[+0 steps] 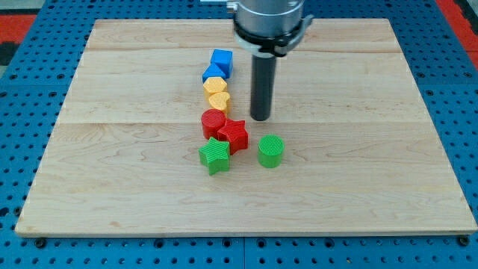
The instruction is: Adjust the green circle right to the red star
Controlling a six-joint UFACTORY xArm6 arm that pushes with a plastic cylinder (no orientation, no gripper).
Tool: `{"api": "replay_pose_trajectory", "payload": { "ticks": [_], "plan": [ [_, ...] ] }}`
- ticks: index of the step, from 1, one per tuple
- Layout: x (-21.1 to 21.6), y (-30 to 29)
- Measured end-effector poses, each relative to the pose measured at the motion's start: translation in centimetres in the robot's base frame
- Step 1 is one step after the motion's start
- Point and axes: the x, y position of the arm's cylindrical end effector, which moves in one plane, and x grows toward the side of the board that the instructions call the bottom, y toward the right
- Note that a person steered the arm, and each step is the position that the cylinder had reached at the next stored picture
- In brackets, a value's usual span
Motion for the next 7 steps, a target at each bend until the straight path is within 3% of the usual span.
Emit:
{"api": "replay_pose_trajectory", "payload": {
  "ticks": [3,6,7],
  "plan": [
    [0.8,-4.3],
    [6.1,0.2],
    [6.0,0.2]
  ]
}}
